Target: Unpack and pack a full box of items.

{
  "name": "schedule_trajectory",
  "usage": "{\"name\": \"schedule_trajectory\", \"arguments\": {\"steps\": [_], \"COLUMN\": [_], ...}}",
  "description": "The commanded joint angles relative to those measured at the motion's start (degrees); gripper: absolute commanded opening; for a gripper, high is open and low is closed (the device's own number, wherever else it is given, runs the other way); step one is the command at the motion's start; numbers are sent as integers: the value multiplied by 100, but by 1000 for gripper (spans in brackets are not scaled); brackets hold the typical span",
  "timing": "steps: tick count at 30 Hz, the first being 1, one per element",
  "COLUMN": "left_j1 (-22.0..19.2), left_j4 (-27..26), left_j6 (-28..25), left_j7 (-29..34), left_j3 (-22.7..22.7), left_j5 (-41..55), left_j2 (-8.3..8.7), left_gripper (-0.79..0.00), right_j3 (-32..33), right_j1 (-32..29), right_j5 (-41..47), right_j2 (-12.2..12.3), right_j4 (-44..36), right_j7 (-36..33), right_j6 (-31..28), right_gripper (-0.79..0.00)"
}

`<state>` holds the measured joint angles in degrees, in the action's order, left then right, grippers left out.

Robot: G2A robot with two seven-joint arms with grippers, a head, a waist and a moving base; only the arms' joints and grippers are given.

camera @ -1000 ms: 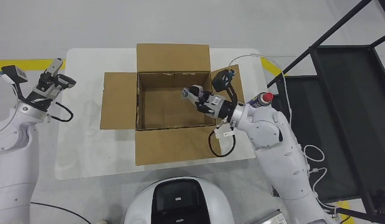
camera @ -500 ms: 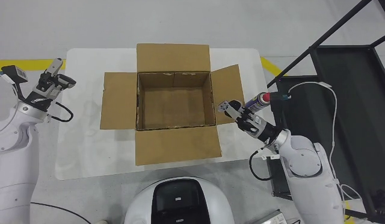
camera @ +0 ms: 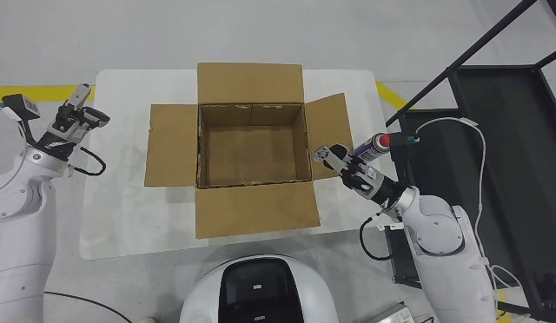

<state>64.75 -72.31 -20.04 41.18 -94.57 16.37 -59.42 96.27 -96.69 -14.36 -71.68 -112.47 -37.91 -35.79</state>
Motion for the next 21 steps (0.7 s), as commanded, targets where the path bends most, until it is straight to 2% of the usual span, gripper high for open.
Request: {"name": "schedule_trajectory", "arguments": {"steps": [1, 6, 16, 21], "left_j1": [0, 0, 0, 0], "left_j4": [0, 0, 0, 0], "left_j6": [0, 0, 0, 0], "left_j7": [0, 0, 0, 0], "left_j3": [0, 0, 0, 0], "left_j5": [0, 0, 0, 0], "left_j2": [0, 0, 0, 0], "left_gripper": [0, 0, 0, 0], "right_j3": [0, 221, 1436, 1704], "right_j1": [0, -143, -1137, -1326], "right_j5": [0, 69, 945, 644], "right_j2": [0, 60, 274, 342], "right_j4": [0, 28, 152, 560], "right_j7": [0, -135, -879, -1005], "right_j6": [0, -77, -1225, -1412], "right_gripper": [-785, -785, -785, -785]}}
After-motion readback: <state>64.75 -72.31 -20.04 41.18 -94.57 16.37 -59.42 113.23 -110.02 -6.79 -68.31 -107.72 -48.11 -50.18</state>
